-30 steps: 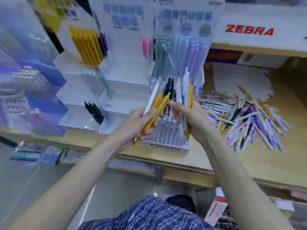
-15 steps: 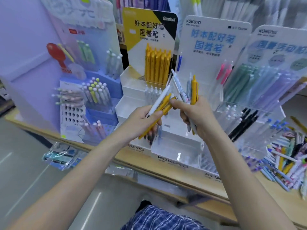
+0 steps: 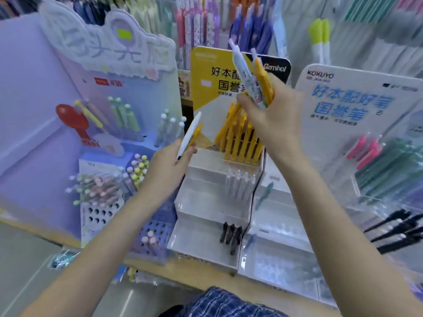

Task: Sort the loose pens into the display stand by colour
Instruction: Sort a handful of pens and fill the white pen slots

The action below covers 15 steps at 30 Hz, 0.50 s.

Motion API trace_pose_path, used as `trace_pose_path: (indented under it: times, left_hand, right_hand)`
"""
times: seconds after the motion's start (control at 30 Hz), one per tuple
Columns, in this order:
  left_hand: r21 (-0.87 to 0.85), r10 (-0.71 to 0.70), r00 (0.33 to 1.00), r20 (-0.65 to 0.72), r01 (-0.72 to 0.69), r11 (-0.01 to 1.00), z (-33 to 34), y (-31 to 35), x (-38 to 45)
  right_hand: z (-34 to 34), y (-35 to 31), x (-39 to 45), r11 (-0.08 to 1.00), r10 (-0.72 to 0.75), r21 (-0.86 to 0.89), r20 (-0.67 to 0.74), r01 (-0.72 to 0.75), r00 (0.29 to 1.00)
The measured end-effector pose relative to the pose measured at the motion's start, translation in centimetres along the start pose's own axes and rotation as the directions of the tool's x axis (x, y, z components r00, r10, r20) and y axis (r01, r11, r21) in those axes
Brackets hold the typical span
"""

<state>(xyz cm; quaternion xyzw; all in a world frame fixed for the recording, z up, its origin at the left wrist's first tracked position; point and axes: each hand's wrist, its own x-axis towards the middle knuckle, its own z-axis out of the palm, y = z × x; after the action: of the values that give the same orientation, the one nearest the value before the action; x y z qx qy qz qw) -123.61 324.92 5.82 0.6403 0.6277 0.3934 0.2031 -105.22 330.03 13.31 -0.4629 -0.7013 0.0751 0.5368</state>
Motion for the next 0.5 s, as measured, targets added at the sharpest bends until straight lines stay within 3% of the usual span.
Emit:
trace_pose_path:
  times: [0.13, 0.37, 0.5]
  left_hand:
    - [0.126, 0.081, 0.993, 0.084, -0.091, 0.988, -0.4, -1.1, 2.0]
    - [0.052, 0.139, 0.945, 0.294, -0.162, 0.986, -2.0, -3.3, 4.2]
    - [0.028, 0.202, 0.921, 0.332, -0.224, 0.974, -2.5, -3.9, 4.7]
  right_hand:
    - [2.8, -0.6, -0.1, 0.959, -0.06, -0.277, 0.019, 0.063, 0.998]
    - [4.3, -2.6, 0.3, 0.893, 0.097, -0.439, -0.017, -0.094, 0.995]
    - [5.0, -3.8, -0.5, 0.843, 0.143, -0.516, -0.058, -0.153, 0.988]
